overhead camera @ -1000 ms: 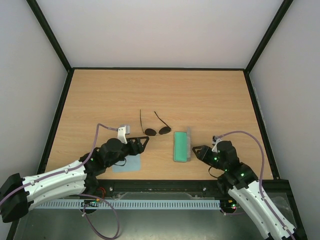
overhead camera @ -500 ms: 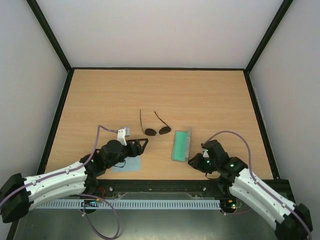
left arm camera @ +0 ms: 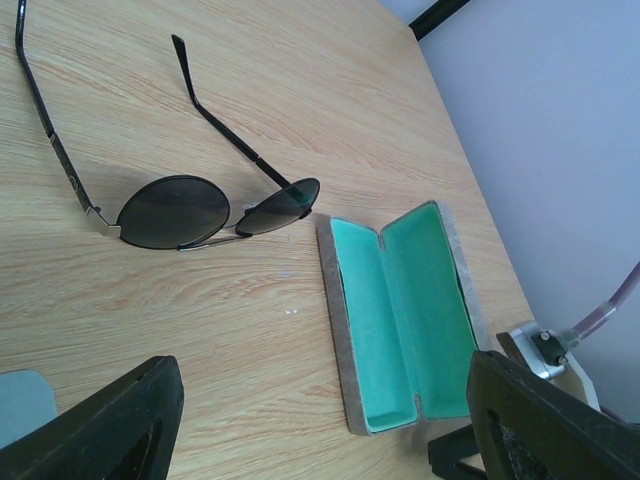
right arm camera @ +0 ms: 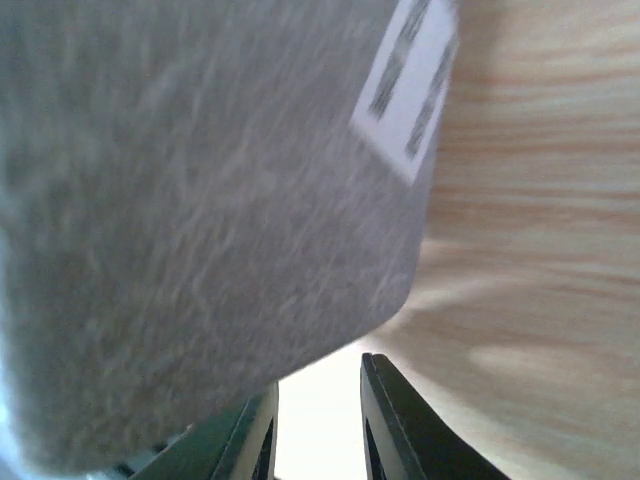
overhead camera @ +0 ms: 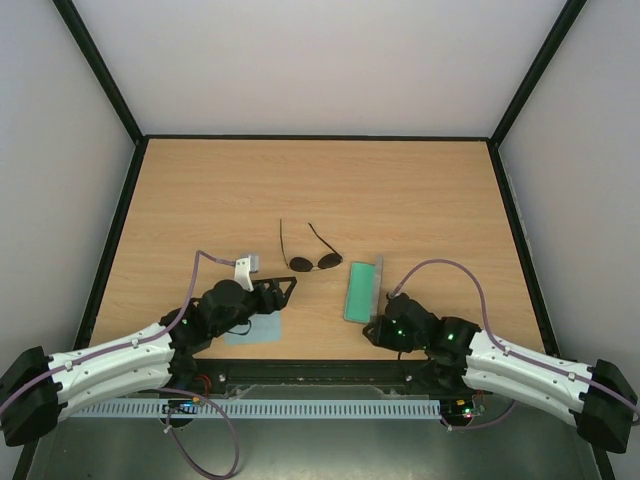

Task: Organize the sunglasses
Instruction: Adjust the sunglasses case at the center of the board.

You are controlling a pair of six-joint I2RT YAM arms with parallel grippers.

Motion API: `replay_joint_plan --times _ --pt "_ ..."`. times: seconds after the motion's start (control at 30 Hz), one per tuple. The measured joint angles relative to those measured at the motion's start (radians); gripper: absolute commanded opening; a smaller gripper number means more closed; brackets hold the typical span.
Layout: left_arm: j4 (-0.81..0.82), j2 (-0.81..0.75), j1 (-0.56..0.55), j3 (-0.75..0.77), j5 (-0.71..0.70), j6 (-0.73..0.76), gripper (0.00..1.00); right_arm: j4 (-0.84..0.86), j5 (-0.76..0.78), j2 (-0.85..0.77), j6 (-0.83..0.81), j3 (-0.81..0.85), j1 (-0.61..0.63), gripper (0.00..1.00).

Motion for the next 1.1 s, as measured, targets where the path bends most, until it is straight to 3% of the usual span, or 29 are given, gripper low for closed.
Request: replay_joint_plan --times 0.33,0.53,0.9,1.1 --pt "-0.001 -0.002 0.019 0.0 0.009 0.011 0.8 -0.018 0.221 -0.003 0.076 0.0 -0.03 0.24" --pt "-0.002 -0.002 0.039 0.0 0.026 0.019 0.8 -0.024 0.243 0.041 0.019 0.018 -0.19 0.24" --pt "-0.008 -0.002 0.099 -0.001 0.068 0.041 0.81 0.081 0.222 0.351 -0.194 0.204 -0.448 0.23" --pt "-0.008 -0.002 0.12 -0.007 0.084 0.042 0.81 0.153 0.204 0.513 -0.277 0.3 -0.488 0.21"
